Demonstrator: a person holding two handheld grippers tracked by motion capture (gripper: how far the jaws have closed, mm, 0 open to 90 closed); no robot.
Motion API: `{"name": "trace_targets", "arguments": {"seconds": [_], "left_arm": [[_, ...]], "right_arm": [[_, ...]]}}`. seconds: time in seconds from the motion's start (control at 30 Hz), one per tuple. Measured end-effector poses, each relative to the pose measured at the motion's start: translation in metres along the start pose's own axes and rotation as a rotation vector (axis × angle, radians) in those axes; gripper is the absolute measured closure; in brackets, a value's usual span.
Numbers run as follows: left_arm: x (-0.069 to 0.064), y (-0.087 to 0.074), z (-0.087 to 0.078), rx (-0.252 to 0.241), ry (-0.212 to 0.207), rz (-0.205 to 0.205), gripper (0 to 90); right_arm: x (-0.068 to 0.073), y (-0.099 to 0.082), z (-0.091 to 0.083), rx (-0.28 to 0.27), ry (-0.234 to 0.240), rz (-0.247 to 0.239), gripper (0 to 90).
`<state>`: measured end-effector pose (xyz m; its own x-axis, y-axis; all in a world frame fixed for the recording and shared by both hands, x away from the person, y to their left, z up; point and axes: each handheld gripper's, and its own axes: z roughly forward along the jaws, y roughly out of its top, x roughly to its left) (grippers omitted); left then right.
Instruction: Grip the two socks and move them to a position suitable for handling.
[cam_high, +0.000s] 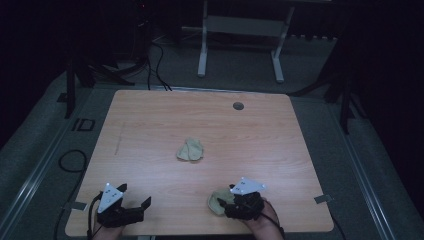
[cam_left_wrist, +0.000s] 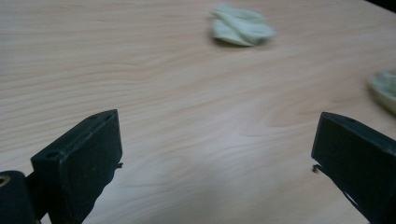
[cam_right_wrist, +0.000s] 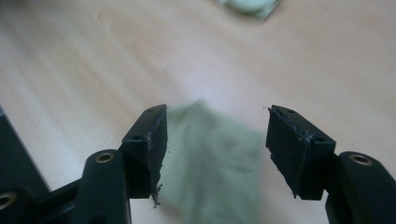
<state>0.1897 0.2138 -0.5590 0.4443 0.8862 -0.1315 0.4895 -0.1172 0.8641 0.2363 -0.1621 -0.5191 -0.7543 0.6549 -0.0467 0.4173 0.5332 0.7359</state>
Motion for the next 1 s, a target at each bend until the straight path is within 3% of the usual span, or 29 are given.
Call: {"name": "trace_targets", "arguments": {"seconds": [0.13, 0.23, 0.27, 0.37, 0.53, 0.6, 0.8, 0.87, 1.0], "left_arm": [[-0.023, 0.009, 0.010, 0.042, -0.085, 0.030, 6.5], [-0.042, 0.018, 0.020, 0.074, -0.156, 0.056, 8.3], [-0.049, 0.021, 0.023, 0.075, -0.174, 0.055, 14.3], [-0.068, 0.028, 0.034, 0.100, -0.263, 0.058, 16.2], [-0.094, 0.036, 0.053, 0.146, -0.331, 0.101, 28.1], [-0.100, 0.037, 0.062, 0.162, -0.359, 0.092, 31.7], [-0.112, 0.038, 0.090, 0.206, -0.369, 0.101, 37.2], [-0.113, 0.039, 0.097, 0.223, -0.383, 0.085, 39.6], [-0.116, 0.040, 0.108, 0.259, -0.379, 0.103, 44.4]], "right_arm": [[-0.021, 0.010, -0.016, -0.035, -0.013, -0.029, 44.6], [-0.030, 0.014, -0.019, -0.037, 0.022, -0.053, 47.8], [-0.031, 0.014, -0.018, -0.026, 0.028, -0.064, 51.8], [-0.035, 0.012, -0.010, 0.004, 0.059, -0.094, 59.1], [-0.033, 0.008, 0.006, 0.062, 0.094, -0.157, 67.4], [-0.031, 0.007, 0.010, 0.077, 0.111, -0.165, 68.2], [-0.026, 0.004, 0.022, 0.105, 0.163, -0.208, 68.4], [-0.026, 0.003, 0.027, 0.125, 0.171, -0.222, 69.4], [-0.027, -0.001, 0.036, 0.164, 0.180, -0.233, 70.4]]}}
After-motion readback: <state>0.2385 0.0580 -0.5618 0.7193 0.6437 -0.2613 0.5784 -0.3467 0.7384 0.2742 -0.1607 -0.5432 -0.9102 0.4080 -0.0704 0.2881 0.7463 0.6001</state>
